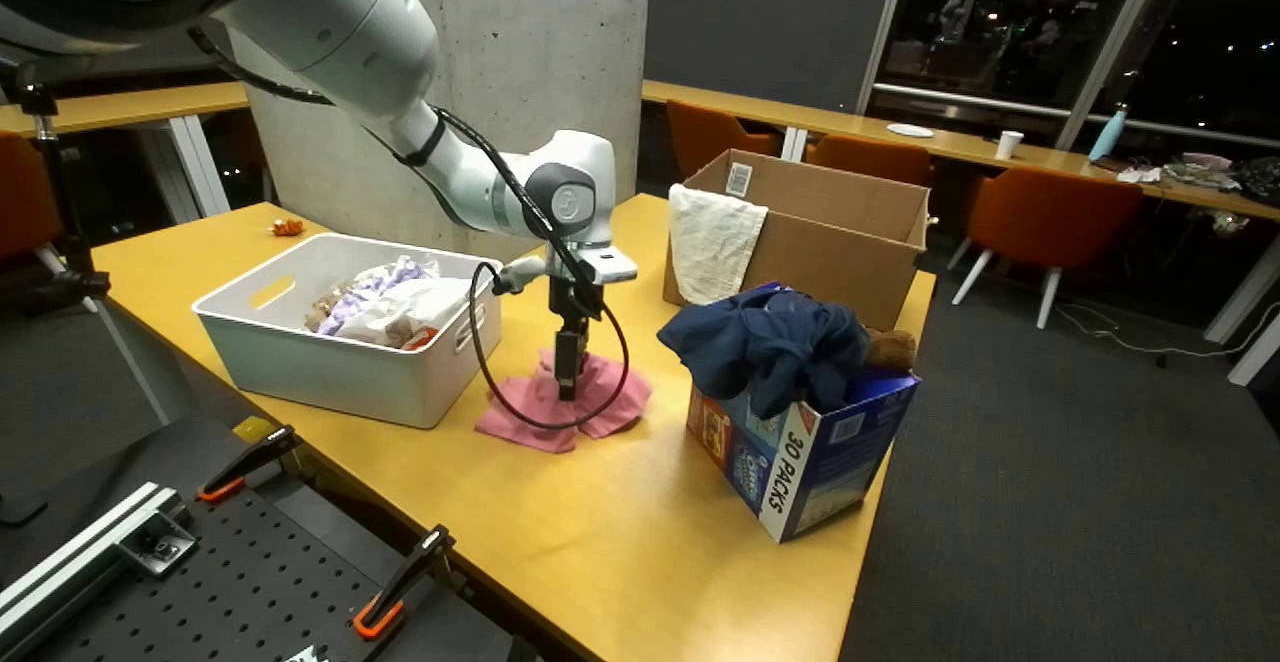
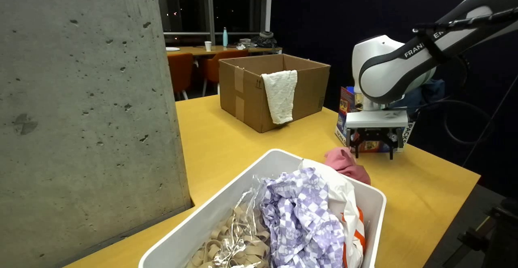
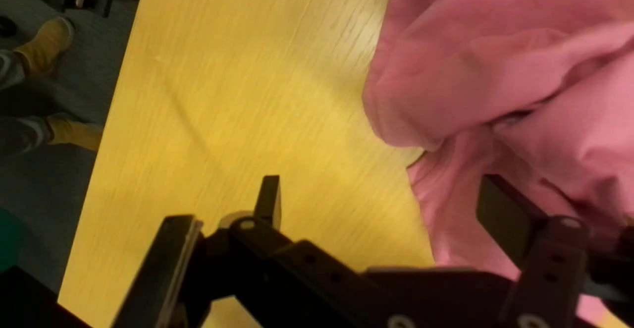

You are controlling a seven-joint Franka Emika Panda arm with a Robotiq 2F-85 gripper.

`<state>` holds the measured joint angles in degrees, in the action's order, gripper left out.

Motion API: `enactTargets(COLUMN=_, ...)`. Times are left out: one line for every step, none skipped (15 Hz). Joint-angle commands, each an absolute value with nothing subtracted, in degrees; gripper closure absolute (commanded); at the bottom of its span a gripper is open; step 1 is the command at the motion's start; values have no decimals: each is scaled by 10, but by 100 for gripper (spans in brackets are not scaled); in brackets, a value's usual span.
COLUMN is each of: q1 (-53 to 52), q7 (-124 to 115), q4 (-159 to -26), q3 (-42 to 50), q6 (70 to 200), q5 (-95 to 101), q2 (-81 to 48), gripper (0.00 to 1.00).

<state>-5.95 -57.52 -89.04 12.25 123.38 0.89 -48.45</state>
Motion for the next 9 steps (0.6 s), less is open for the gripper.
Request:
enactTargets(q1=-60, q7=-585, q4=-871, q3=134, q6=1241, q5=38, q2=-479, gripper=0)
enactTargets(q1=-55, q7=-581, q4=-856, q3=136, q6=1240, q5=42, q2=-485, gripper=0)
enactTargets(q1=-50, q7=-575, q4=-842, q3=136, q6=1241, q5=44, q2=-491, gripper=0)
enactTargets(q1=-45, q7=-572, q4=-825, q3=137, q6=1243, q5=47, q2=-499, gripper=0)
enactTargets(q1=-41, q7=-571, q4=-808, q3=137, q6=1244, q5=49, q2=-509, gripper=0)
enactTargets(q1=-35, q7=-567, q4=-791, q3=133, q6=1243, q5=46, q2=-520, gripper=0)
enactTargets(q1=-30, q7=-562, q4=-775, q3=129, q6=1245, q5=44, q2=-532, gripper=0)
enactTargets(q1=-26, q7=-558, q4=-760, q3=126, q6=1247, q5=41, q2=-546, gripper=0)
enactTargets(q1=-23, q7=-555, q4=-748, q3=124, q6=1250, q5=38, q2=-558, gripper=0)
